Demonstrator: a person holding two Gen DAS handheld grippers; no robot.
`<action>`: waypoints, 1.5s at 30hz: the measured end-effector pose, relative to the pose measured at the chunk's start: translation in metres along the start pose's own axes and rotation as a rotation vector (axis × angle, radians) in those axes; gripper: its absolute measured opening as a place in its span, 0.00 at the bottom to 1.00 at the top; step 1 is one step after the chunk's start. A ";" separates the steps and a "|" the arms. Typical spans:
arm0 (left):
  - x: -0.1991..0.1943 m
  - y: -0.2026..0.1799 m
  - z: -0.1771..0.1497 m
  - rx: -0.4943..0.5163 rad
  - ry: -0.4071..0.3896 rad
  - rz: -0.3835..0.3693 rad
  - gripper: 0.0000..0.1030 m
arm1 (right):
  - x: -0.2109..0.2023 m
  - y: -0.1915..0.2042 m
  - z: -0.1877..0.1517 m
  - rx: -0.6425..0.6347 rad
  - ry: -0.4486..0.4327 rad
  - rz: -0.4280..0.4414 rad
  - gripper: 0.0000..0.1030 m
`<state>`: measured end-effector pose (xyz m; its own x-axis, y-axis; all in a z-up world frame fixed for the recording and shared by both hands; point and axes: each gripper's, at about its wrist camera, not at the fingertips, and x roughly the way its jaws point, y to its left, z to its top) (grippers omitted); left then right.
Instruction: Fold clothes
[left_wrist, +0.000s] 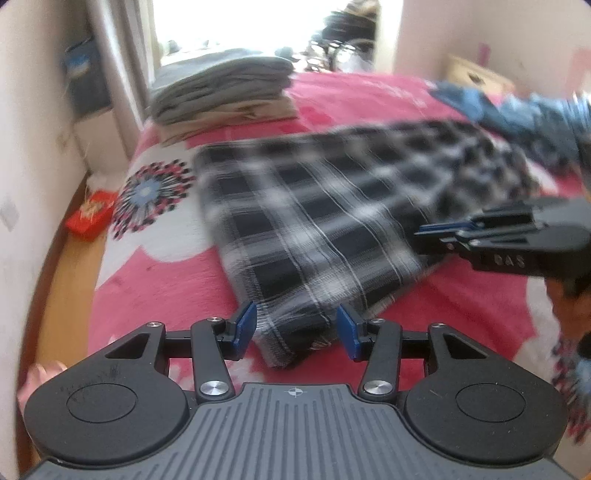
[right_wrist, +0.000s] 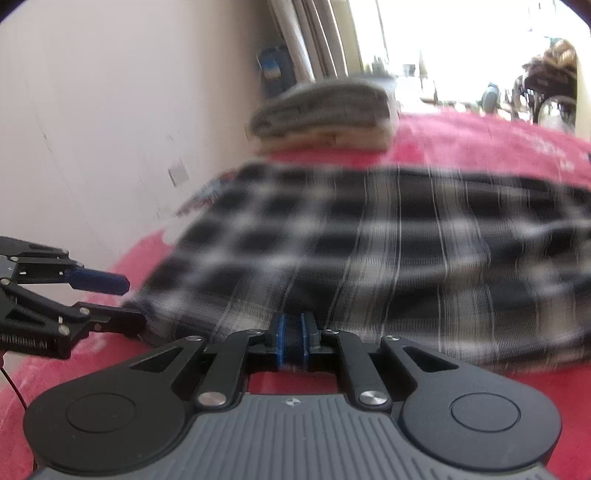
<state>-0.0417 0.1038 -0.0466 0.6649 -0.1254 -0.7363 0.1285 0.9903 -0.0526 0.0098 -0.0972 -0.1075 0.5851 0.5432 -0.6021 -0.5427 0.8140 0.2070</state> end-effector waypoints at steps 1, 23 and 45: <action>-0.003 0.006 0.001 -0.034 -0.005 -0.004 0.46 | -0.004 0.002 0.002 -0.011 -0.021 0.007 0.15; -0.005 0.076 0.004 -0.318 -0.015 0.019 0.47 | 0.048 0.129 -0.024 -0.592 -0.018 0.156 0.51; 0.078 0.098 0.061 -0.487 0.051 -0.194 0.48 | 0.040 0.123 -0.018 -0.486 -0.034 0.077 0.09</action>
<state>0.0679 0.1872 -0.0685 0.6249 -0.3178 -0.7131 -0.1195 0.8637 -0.4897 -0.0439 0.0209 -0.1199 0.5469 0.6114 -0.5720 -0.7989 0.5853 -0.1383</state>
